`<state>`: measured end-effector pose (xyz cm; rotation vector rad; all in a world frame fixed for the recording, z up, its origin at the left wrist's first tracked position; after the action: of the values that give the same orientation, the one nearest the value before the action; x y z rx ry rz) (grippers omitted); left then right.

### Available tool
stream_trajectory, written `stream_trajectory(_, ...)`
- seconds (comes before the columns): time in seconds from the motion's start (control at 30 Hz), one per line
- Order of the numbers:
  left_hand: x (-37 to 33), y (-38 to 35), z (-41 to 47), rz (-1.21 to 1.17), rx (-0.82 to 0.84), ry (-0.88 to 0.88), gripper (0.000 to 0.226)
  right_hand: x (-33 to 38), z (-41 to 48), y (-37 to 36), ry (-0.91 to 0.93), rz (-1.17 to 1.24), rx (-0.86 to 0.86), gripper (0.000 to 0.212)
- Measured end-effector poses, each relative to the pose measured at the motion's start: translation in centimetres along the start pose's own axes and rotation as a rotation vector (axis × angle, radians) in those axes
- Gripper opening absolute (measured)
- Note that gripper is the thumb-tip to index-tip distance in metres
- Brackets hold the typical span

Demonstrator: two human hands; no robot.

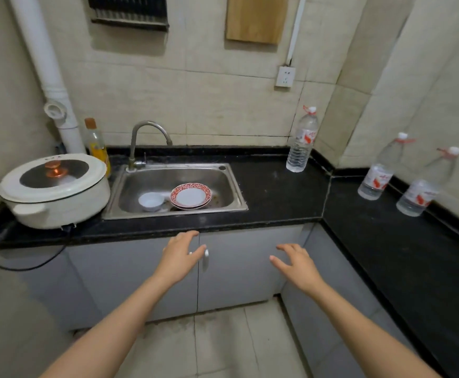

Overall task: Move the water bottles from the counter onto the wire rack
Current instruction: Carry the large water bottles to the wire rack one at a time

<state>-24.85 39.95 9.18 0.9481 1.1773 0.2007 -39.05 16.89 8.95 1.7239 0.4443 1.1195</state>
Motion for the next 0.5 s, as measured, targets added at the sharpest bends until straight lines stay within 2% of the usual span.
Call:
stream_trajectory(0.27, -2.7, -6.5, 7.2, -0.087, 0.246, -0.139, 0.045, -5.8, 0.1, 1.0, -0.300, 0.076, -0.041, 0.047)
stream_trajectory(0.5, -10.3, -14.8, 13.1, -0.076, 0.387, -0.260, 0.046, -15.1, 2.0, 6.4, -0.486, 0.192, -0.262, 0.050)
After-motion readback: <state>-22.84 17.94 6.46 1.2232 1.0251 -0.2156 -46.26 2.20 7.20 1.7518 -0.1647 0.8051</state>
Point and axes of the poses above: each hand's wrist, its own z-axis towards the middle knuckle, its own y-axis out of the back of the hand, x = y × z, the point moved 1 cm from there along z, towards the middle knuckle, and after that the axes turned 2 degrees about -y, right-handed, at the moved point
